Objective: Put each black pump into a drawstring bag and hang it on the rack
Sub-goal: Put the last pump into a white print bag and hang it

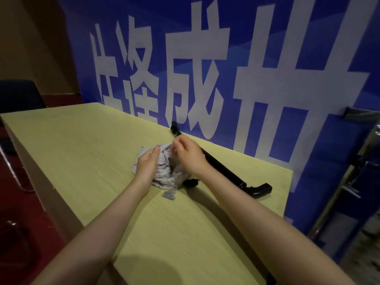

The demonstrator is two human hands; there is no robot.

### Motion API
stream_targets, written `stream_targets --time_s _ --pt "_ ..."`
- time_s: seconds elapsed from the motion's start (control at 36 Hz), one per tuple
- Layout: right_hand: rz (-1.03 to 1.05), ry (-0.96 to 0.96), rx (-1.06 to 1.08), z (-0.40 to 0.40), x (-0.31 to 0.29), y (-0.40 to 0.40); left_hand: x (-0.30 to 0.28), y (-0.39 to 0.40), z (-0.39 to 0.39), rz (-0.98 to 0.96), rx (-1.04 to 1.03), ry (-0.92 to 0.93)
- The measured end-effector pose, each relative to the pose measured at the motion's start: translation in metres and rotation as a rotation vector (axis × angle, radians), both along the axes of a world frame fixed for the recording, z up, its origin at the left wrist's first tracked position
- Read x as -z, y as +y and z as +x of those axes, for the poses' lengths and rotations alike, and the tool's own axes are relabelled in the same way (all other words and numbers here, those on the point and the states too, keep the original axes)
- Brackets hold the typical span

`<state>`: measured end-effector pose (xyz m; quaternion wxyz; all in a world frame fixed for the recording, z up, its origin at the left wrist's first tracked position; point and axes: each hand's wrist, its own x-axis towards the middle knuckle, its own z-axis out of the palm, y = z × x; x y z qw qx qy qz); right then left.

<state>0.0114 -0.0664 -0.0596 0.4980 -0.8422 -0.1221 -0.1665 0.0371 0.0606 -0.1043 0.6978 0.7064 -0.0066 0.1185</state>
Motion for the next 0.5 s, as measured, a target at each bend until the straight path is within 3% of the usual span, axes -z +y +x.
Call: stream_targets --time_s 0.11,0.22,0.31,0.39,0.5 --pt "-0.072 0.023 0.028 0.007 0.033 0.021 -0.003 0.008 -0.003 -0.147 0.004 0.097" --pt "-0.229 -0.093 0.156 0.014 0.051 0.020 -0.002 0.013 0.000 -0.232 -0.023 0.135" --pt "-0.273 -0.160 0.129 0.013 0.054 0.016 -0.004 0.014 0.003 -0.267 -0.018 0.093" --pt "-0.381 -0.102 0.018 0.011 0.056 0.014 -0.006 0.014 0.003 -0.260 0.013 0.047" --pt "-0.368 -0.062 0.048 0.017 0.055 0.011 -0.005 0.012 0.004 -0.228 0.047 0.042"
